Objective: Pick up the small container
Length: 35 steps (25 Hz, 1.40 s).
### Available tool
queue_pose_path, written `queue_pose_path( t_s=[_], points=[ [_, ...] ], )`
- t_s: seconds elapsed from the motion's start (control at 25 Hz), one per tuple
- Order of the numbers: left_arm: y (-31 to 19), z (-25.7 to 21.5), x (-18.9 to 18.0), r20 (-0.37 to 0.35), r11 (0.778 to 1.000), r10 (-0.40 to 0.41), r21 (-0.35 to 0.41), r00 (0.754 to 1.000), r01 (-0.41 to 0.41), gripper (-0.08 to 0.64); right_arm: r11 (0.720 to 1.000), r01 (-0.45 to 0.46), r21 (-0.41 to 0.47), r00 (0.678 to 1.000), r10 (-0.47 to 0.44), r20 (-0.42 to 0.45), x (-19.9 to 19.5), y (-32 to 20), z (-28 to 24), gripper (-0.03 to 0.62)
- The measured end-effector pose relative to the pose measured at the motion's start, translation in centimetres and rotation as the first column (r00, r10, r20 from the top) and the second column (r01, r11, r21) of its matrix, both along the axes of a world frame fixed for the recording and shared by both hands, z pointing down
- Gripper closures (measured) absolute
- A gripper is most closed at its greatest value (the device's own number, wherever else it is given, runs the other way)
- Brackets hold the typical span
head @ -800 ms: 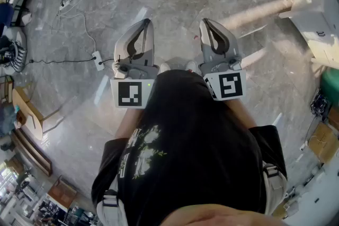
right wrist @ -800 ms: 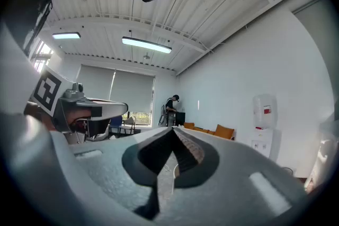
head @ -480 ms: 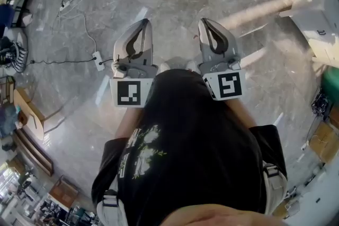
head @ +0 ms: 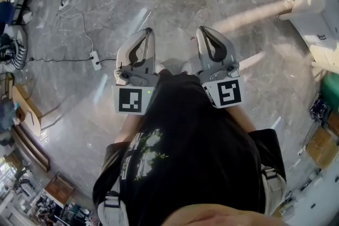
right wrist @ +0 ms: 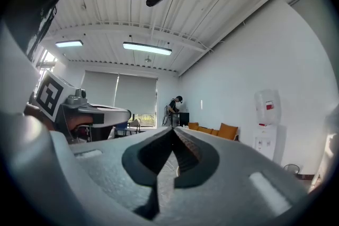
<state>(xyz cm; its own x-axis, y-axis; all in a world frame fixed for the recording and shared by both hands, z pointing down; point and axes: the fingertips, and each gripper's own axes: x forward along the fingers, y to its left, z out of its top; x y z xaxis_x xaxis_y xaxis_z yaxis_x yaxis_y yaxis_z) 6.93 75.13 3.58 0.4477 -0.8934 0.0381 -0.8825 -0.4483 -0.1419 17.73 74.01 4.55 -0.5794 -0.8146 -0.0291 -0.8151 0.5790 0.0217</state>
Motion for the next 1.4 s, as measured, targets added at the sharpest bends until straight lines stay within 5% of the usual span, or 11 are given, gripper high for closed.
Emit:
queue_pose_path(
  t_s=[0.28, 0.64, 1.4],
  points=[
    [-0.1, 2.4, 0.3, 0.013, 0.998, -0.048, -0.046, 0.999, 0.049, 0.554, 0.999, 0.046, -0.023, 0.999, -0.045, 0.008, 0.6, -0.9, 2.0, 0.598],
    [-3.8, 1.9, 0.6, 0.014, 1.0, -0.029, -0.012, 0.999, 0.029, 0.552, 0.996, 0.082, -0.018, 0.997, -0.082, 0.001, -0.4, -3.9, 1.9, 0.598],
    [-18.7, 0.9, -9.6, 0.011, 1.0, 0.012, 0.013, 1.0, -0.012, 0.552, 1.0, 0.012, -0.015, 1.0, -0.012, -0.015, -9.6, -18.8, 1.3, 0.598]
  ],
)
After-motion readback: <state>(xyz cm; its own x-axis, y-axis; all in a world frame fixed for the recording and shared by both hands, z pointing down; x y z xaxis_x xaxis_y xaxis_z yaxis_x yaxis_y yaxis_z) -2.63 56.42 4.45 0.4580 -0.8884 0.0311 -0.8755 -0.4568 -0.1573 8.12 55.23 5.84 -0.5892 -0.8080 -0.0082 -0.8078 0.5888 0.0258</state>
